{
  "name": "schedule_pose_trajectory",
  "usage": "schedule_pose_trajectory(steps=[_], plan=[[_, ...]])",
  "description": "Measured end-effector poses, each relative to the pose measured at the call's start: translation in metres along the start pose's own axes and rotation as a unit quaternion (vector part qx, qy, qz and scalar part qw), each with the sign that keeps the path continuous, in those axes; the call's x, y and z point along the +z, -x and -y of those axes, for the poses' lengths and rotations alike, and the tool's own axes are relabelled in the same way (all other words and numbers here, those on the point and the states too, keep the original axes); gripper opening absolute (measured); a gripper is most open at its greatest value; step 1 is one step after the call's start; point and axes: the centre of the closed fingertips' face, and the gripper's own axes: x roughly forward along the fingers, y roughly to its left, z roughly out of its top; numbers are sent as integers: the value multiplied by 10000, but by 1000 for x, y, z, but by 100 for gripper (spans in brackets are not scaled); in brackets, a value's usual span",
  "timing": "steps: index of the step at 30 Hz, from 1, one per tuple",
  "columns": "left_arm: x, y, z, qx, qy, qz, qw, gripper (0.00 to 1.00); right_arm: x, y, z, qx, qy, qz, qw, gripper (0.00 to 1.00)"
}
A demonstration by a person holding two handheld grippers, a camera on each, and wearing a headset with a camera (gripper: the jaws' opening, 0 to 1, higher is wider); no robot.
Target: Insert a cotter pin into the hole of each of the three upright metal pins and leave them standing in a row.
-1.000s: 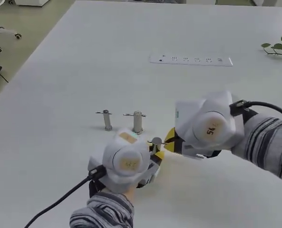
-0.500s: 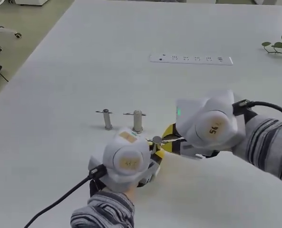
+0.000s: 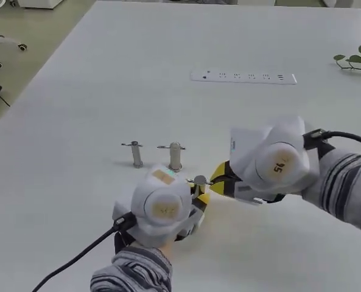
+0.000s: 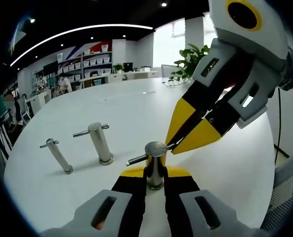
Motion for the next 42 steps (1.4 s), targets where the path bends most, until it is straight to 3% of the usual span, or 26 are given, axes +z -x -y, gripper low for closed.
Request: schedule_pose_trajectory(steps=[21,42], plan=[[-2,-1,0,44,29,-43,10000,9,-1,2,-2,2,28,6,10000,0],[-5,-1,-1,-74,-99,-215,9997,11,0,1,-2,-28,-101,84,9999,0]])
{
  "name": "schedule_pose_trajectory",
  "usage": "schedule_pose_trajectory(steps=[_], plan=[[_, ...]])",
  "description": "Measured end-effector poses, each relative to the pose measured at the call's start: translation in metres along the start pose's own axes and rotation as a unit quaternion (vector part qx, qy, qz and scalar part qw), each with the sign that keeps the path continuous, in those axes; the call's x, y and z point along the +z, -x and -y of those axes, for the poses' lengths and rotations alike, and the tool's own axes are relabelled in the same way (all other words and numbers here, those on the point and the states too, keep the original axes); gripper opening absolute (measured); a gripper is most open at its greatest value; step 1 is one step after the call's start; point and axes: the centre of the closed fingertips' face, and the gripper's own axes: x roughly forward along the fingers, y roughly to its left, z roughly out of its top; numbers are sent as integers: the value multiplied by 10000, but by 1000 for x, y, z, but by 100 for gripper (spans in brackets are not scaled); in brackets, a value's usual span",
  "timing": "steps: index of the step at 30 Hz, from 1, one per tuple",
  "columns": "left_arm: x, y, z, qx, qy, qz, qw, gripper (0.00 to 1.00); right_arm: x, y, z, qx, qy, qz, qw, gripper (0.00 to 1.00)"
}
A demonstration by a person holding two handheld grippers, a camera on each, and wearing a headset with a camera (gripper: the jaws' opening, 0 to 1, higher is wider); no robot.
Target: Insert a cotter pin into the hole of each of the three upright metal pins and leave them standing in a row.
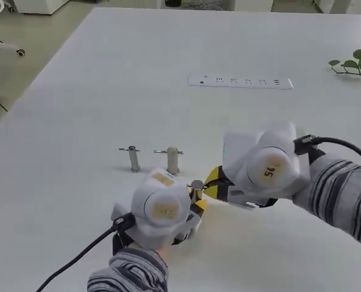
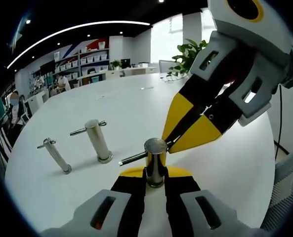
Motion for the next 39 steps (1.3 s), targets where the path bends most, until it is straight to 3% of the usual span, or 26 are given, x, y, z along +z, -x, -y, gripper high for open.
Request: schedule_pose_trajectory(steps=[4,10,15,28,32,36,39], plan=[[2,3,-1,-57,-112,50,9999,24,1,0,0,-4,-38,66,10000,0],[-2,11,0,-212,-123,-92,9997,41,4,2,1,-14,-55,103,9999,7],[3,23,-3,-287,-44,-36,9996,54,11,1,3,64,-606,356,9975,11],[6,45,-7,-326,71,18,9994,68,10,-22,0,424,-1402,545,9877,16],[8,50,-11,-287,131,32,9995,71,7,-26,0,442,-1448,584,9867,14],[12,58,-13,-343,240,120,9991,77,9,-26,0,611,-1813,818,9781,9],[16,63,-15,-334,241,192,9990,79,9,-24,1,635,-1782,826,9785,9]])
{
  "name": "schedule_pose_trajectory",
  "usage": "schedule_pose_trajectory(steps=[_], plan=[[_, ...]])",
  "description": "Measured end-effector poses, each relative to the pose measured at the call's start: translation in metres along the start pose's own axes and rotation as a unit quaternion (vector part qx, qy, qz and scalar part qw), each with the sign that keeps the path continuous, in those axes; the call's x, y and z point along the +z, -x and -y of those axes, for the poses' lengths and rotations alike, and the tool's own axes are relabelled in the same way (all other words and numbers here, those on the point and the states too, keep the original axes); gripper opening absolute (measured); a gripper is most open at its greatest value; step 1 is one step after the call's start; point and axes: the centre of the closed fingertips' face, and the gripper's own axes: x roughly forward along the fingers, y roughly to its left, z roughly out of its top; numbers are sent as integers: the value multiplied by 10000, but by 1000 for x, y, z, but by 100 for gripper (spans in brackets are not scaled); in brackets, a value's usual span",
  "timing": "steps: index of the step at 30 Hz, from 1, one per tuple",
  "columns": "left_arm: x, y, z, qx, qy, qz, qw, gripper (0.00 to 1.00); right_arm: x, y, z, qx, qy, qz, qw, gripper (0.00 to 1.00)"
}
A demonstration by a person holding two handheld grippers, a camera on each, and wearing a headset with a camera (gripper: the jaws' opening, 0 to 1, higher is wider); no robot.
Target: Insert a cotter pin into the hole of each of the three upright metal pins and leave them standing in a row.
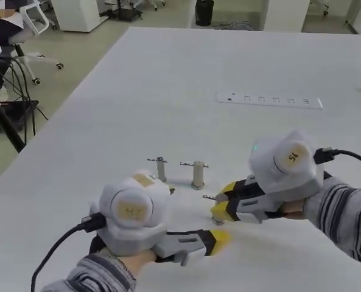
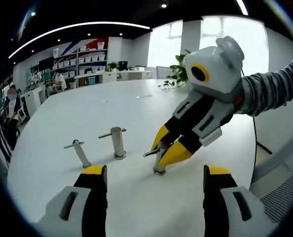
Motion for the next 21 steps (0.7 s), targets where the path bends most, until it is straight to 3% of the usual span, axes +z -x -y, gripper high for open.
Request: schedule_pose_trajectory(steps=[3,7,13,21], plan=[[3,4,-4,38,-10,45,10000,81,1,1,3,12,-340,36,9994,9],[8,13,-15,187,26,124,9997,85,0,4,8,30,-319,9,9995,9],[14,31,-38,515,144,296,9981,85,-1,12,22,-46,-66,-114,9999,9],[22,45,-53,699,258,392,9964,91,1,18,42,-119,159,-241,9995,9]])
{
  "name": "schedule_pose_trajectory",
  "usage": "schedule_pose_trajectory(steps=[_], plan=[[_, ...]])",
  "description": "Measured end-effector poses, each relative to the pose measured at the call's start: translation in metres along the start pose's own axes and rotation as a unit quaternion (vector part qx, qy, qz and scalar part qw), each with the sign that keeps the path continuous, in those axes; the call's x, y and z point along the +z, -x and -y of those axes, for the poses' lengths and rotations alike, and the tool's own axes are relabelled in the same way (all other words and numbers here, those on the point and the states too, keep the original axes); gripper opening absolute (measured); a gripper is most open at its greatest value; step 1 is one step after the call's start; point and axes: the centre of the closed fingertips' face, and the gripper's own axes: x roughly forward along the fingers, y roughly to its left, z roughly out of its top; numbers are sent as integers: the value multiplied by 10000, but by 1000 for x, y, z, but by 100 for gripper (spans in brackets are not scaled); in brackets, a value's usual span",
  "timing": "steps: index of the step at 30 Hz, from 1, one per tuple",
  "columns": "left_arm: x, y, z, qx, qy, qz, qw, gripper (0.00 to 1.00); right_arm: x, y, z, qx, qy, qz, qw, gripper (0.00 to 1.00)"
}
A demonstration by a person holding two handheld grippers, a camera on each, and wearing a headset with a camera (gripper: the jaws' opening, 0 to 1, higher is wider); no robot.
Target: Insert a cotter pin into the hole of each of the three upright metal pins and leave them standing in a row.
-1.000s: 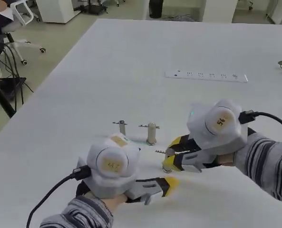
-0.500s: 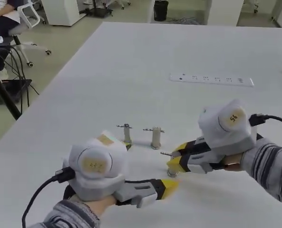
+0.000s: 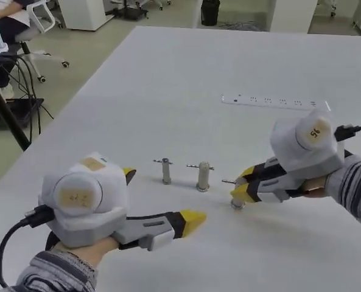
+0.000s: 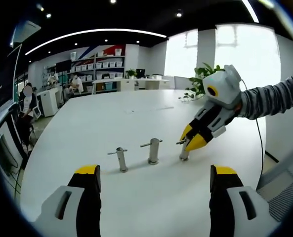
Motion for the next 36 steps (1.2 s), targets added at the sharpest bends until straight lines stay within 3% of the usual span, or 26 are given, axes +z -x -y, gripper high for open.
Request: schedule_pose_trajectory(steps=[4,10,16,22,36], plan=[[-1,2,-10,95,5,-4,10000,96,-1,0,8,-17,82,-77,9999,9],[-10,2,-21,246,-145,-182,9994,97,-3,-3,18,-54,216,-161,9996,9],[-8,2,-27,318,-166,-66,9993,99,-6,-6,21,-37,297,-204,9993,9],[-5,1,-30,345,-249,-8,9991,99,-5,-8,23,-26,356,-173,9992,9],[-17,-3,-29,302,-207,-200,9991,98,-8,-7,28,-33,410,-140,9991,11]])
